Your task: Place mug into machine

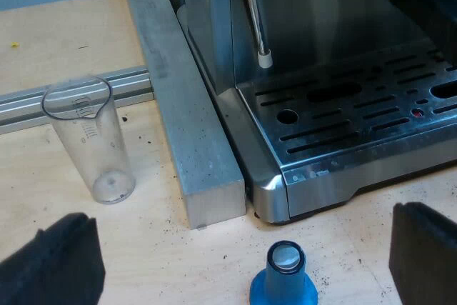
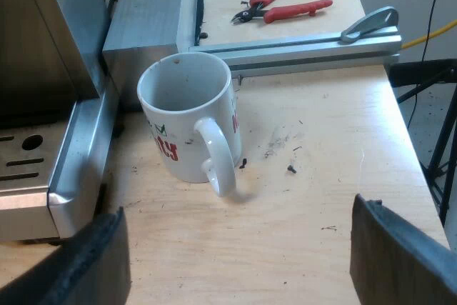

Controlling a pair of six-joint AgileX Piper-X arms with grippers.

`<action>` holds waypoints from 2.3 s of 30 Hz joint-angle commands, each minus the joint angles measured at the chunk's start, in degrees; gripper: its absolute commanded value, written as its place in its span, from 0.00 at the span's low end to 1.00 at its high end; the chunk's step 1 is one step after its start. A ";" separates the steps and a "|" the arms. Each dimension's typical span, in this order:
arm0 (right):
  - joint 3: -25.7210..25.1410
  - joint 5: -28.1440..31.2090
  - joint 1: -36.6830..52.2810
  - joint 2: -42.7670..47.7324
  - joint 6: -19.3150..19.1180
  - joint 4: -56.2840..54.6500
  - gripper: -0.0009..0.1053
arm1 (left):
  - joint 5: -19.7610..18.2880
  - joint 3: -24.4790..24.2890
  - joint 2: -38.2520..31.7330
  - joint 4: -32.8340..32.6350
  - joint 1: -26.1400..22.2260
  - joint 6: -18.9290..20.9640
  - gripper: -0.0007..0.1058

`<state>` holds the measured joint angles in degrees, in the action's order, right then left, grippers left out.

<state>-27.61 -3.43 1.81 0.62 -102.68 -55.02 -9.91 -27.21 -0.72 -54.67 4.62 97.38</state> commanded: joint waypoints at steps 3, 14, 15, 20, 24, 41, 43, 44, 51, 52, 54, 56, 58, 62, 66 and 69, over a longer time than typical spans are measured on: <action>-0.28 0.16 -0.05 1.85 1.10 0.81 0.63 | -0.23 0.19 -7.98 1.00 0.04 0.43 0.77; -9.44 0.16 -0.05 -5.03 -2.06 -5.73 0.63 | -8.34 -4.29 -0.72 1.00 2.60 2.28 0.77; -12.64 -0.71 -0.05 -8.41 -1.30 -8.35 0.63 | -10.43 -5.24 1.92 1.33 5.14 3.06 0.77; -16.38 -3.31 -0.99 -15.04 -0.88 -10.79 0.63 | -14.04 -5.35 5.38 4.61 11.05 5.24 0.77; -16.90 -3.30 -3.01 -19.24 -1.18 -11.36 0.63 | -14.98 -5.35 8.07 5.86 17.36 5.23 0.77; -13.53 -2.76 -6.06 -27.44 -2.28 -11.83 0.63 | -22.07 7.50 9.17 18.48 25.87 4.09 0.77; -11.11 -2.76 -6.06 -27.44 -2.27 -10.07 0.63 | -22.07 8.38 9.13 20.09 25.87 4.09 0.77; -9.61 -2.76 -6.06 -27.44 -2.42 -8.62 0.63 | -22.07 8.79 9.13 20.53 25.87 4.09 0.77; 1.88 0.69 -6.06 -27.44 -2.65 7.49 0.63 | -22.07 9.00 9.13 20.52 25.87 4.09 0.77; 3.31 0.93 -6.06 -27.44 -2.65 9.43 0.63 | -22.07 9.00 9.13 20.52 25.87 4.09 0.77; 7.29 1.07 -6.06 -27.44 -2.65 17.84 0.63 | -22.07 9.00 9.13 20.52 25.87 4.09 0.77; 10.04 1.07 -6.06 -27.44 -2.65 25.55 0.63 | -22.07 9.00 9.13 20.41 25.87 4.09 0.77; 12.67 1.07 -6.06 -27.93 -2.65 31.75 0.63 | -22.07 9.00 9.13 20.41 25.87 4.09 0.77; 16.98 1.07 -6.06 -31.82 -2.65 41.52 0.63 | -22.07 9.00 9.13 20.41 25.87 4.09 0.77; 18.45 1.07 -6.06 -37.88 -2.65 49.66 0.63 | -22.07 9.00 9.13 20.41 25.87 4.09 0.77; 18.66 1.07 -6.06 -45.75 -2.65 57.81 0.63 | -22.07 9.00 9.13 20.41 25.87 4.09 0.77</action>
<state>-8.74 -2.31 -4.15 -43.31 -104.73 -0.55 -31.29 -18.11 8.21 -35.35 30.19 101.61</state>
